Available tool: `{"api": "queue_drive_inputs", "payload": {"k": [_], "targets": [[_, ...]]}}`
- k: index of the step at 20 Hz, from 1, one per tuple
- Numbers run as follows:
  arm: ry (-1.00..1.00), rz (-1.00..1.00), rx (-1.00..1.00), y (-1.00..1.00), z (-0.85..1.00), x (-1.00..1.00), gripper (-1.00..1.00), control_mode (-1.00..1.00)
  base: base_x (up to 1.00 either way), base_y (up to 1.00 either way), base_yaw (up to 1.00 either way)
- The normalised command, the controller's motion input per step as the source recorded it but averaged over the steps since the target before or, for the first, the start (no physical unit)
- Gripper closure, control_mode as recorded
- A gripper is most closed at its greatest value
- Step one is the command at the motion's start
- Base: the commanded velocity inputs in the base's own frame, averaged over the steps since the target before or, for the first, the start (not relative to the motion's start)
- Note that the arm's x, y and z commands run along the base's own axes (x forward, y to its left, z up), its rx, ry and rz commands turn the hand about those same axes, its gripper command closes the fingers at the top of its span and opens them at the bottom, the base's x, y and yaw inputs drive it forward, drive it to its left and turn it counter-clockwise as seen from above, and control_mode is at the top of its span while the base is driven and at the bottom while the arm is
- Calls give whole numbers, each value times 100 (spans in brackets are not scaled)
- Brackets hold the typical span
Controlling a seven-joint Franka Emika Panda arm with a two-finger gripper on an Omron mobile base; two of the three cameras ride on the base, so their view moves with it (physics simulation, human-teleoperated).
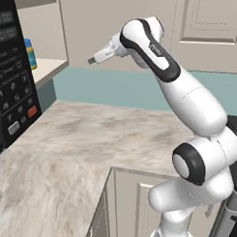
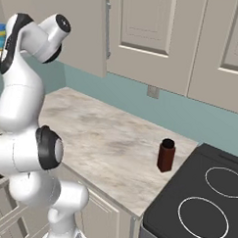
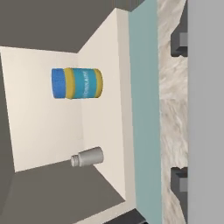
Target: Collect the paprika, mayonnaise, and shaker from the cabinet and place them next to the stove.
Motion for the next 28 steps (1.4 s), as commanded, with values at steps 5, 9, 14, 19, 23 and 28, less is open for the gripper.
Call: {"api": "queue_drive_inputs", "payload": {"k": [5, 9, 14, 19, 23, 28], "targets": [[1, 0, 0, 2, 24, 29, -100, -100, 0, 0, 0], [-1, 0, -9, 14, 27, 4, -100, -100, 0, 0, 0], [-1, 0, -12, 25, 23, 4, -100, -100, 0, 0, 0], [0, 0, -7, 18, 10, 8, -100, -100, 0, 0, 0], [0, -1, 0, 9, 0, 11, -100, -100, 0, 0, 0], [0, -4, -2, 25, 0, 23, -100, -100, 0, 0, 0]]}}
